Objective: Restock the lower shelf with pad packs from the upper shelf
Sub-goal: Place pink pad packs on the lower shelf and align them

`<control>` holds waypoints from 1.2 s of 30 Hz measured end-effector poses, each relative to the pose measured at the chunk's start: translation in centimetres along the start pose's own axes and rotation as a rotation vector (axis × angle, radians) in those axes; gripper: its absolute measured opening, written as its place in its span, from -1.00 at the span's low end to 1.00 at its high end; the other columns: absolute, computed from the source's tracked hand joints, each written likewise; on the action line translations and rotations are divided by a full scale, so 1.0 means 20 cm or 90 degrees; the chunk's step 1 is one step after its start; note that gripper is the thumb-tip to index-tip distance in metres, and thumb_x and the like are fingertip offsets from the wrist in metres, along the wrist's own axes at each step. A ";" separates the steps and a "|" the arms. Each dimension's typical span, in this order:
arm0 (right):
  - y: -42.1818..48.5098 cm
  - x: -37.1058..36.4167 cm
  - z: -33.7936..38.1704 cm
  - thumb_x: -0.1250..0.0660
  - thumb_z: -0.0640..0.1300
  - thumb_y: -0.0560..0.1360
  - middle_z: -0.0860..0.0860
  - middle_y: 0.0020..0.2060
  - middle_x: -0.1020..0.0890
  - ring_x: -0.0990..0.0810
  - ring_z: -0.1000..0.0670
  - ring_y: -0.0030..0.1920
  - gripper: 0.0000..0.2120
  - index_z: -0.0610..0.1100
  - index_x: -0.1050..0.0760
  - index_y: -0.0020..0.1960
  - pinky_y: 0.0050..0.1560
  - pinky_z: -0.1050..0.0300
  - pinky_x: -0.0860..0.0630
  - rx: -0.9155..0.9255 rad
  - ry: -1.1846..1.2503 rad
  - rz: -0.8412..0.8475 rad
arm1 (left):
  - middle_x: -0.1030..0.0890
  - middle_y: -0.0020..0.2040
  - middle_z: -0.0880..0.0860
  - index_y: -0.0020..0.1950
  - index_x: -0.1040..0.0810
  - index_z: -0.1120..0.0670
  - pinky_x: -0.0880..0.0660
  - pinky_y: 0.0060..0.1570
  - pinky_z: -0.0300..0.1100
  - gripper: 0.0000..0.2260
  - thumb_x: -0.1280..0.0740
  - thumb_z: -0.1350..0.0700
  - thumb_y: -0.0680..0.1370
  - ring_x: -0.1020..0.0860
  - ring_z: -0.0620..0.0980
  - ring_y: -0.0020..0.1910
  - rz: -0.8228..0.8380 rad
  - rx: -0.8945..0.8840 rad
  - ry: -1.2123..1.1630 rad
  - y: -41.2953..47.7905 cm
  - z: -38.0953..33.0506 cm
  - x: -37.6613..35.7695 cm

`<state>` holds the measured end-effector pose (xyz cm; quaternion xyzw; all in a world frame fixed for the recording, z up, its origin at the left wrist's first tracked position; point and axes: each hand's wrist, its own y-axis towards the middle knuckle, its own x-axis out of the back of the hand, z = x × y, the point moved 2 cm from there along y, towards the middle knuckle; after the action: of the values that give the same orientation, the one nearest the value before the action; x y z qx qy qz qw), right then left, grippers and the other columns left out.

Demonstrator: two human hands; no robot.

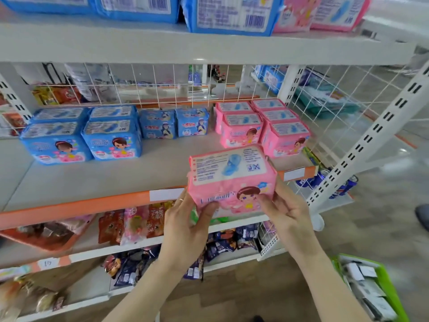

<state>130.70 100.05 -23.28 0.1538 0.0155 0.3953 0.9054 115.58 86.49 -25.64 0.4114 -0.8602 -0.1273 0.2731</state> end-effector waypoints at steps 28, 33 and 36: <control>0.28 0.91 -0.15 -0.14 0.15 0.64 0.02 -0.23 -0.62 -0.57 0.03 -0.16 -0.61 0.08 -0.56 -0.27 0.02 0.11 -0.45 -0.011 -0.085 -0.016 | -0.63 0.11 -0.19 0.14 -0.50 -0.31 -0.55 -0.04 -0.08 -0.66 -0.45 -0.11 0.39 -0.64 -0.01 0.04 0.044 0.162 0.012 0.11 -0.32 -0.61; 0.31 1.05 -0.23 -0.31 0.29 0.51 -0.20 0.04 -0.70 -0.63 -0.23 0.12 -0.46 -0.16 -0.65 0.15 0.06 0.06 -0.56 -0.103 0.137 0.038 | -0.70 -0.07 -0.03 0.00 -0.56 -0.24 -0.62 -0.14 -0.18 -0.85 -0.47 -0.12 0.48 -0.68 0.01 -0.10 -0.032 0.244 -0.157 0.07 -0.35 -0.74; 0.31 1.12 -0.28 -0.38 0.08 0.52 -0.23 0.19 -0.61 -0.55 -0.31 0.19 -0.57 -0.21 -0.62 0.23 0.21 -0.13 -0.44 -0.102 0.153 0.153 | -0.70 -0.17 0.06 0.01 -0.54 -0.28 -0.64 -0.32 -0.05 -0.84 -0.24 -0.01 0.60 -0.67 0.09 -0.28 -0.110 0.281 -0.191 0.07 -0.36 -0.74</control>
<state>140.92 121.68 -24.72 0.0333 0.0736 0.5164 0.8525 126.49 98.95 -24.49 0.5093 -0.8597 -0.0195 0.0344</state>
